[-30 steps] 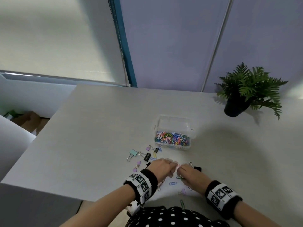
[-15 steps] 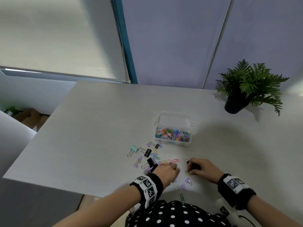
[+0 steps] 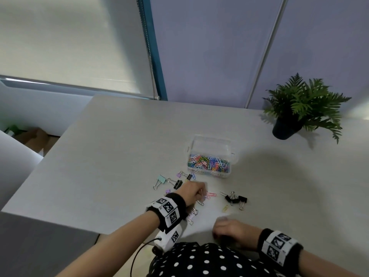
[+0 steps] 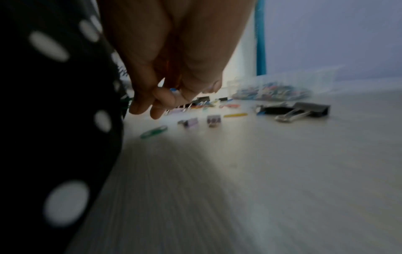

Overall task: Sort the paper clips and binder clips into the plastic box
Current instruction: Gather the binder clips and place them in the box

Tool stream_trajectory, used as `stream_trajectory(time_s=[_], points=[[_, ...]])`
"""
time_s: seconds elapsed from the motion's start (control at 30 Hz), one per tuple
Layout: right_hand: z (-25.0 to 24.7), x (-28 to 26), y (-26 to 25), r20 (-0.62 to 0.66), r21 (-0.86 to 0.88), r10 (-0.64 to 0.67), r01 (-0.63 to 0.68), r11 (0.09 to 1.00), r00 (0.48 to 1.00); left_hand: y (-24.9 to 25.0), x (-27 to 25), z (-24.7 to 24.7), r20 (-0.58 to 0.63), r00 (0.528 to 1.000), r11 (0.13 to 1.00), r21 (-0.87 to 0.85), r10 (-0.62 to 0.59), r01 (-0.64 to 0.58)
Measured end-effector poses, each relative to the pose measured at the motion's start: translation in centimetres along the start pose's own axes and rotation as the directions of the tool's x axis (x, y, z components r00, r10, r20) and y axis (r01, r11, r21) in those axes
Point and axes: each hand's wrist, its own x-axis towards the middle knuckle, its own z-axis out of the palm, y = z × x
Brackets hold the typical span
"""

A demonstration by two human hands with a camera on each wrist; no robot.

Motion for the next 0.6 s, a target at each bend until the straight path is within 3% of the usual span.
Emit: stream_trajectory(time_s=[0.2,0.27,0.4,0.5,0.6], points=[[0.9,0.7,0.3,0.049,-0.13,-0.138,0.143,0.981,0.989,-0.7,0.2,-2.3,-0.099,0.993,0.992,-0.116,-0.068,0.056],[0.5,0.8,0.9,0.046,-0.267,-0.168,0.174,0.948,0.985,-0.7,0.3,-3.1,-0.135,0.987,0.987,-0.146,-0.087,0.068],[-0.4,1.1,1.7,-0.031,-0.481,-0.161,0.127,0.868,0.986,-0.7,1.3,-4.5,-0.208,0.97,0.976,-0.199,-0.129,0.087],[-0.7,1.3,2.3,-0.017,-0.448,-0.102,0.083,0.89,0.995,-0.3,2.4,-5.2,-0.26,0.954,0.978,-0.181,-0.147,0.101],[-1.8,1.4,1.7,-0.106,-0.121,0.104,-0.116,0.986,0.989,0.5,3.6,-5.5,-0.315,0.94,0.983,-0.166,-0.134,0.084]])
